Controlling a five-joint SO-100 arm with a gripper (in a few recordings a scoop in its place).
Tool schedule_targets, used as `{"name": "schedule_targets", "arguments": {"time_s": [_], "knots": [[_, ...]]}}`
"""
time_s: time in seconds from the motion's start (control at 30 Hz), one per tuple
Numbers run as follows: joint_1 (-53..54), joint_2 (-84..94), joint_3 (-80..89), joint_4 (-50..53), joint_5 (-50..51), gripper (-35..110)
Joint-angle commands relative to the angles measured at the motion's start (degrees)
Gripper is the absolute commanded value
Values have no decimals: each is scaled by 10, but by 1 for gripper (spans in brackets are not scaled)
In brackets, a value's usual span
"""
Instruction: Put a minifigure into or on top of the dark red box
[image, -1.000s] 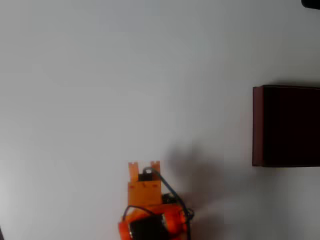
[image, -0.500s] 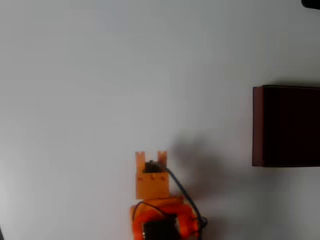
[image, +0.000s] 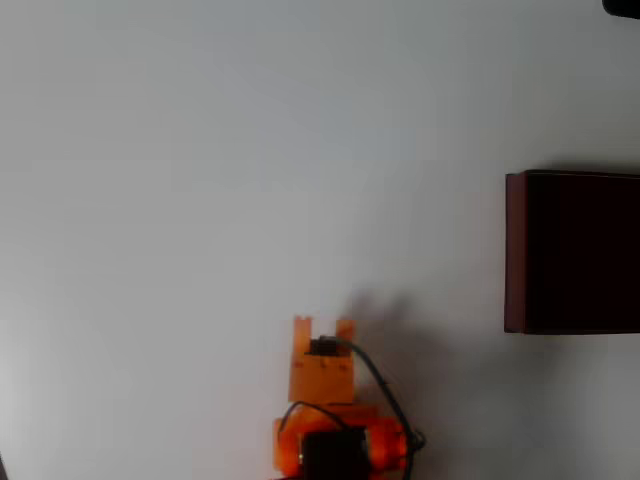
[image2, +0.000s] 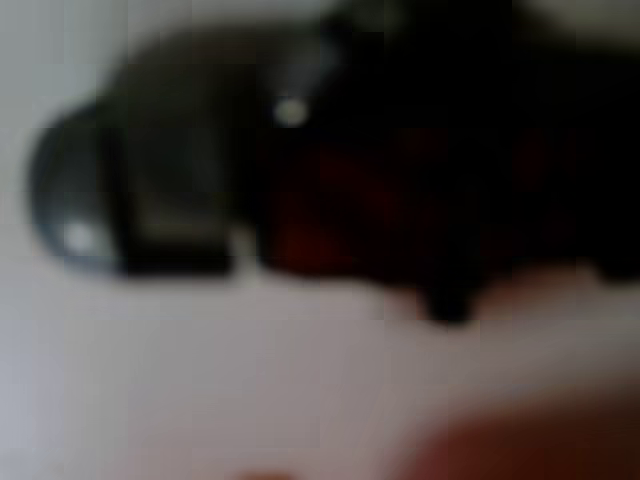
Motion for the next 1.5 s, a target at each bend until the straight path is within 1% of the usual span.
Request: {"name": "schedule_targets", "arguments": {"time_s": [0.0, 0.33, 0.67, 0.83, 1.2, 1.33, 1.47], "knots": [[4, -4, -1, 1, 18, 19], [-14, 0, 9, -60, 24, 19], [-1, 63, 54, -63, -11, 20], [-22, 79, 60, -68, 8, 20], [-66, 105, 78, -144, 23, 20], [-76, 54, 65, -202, 15, 20], [-88, -100, -15, -261, -12, 20]]}}
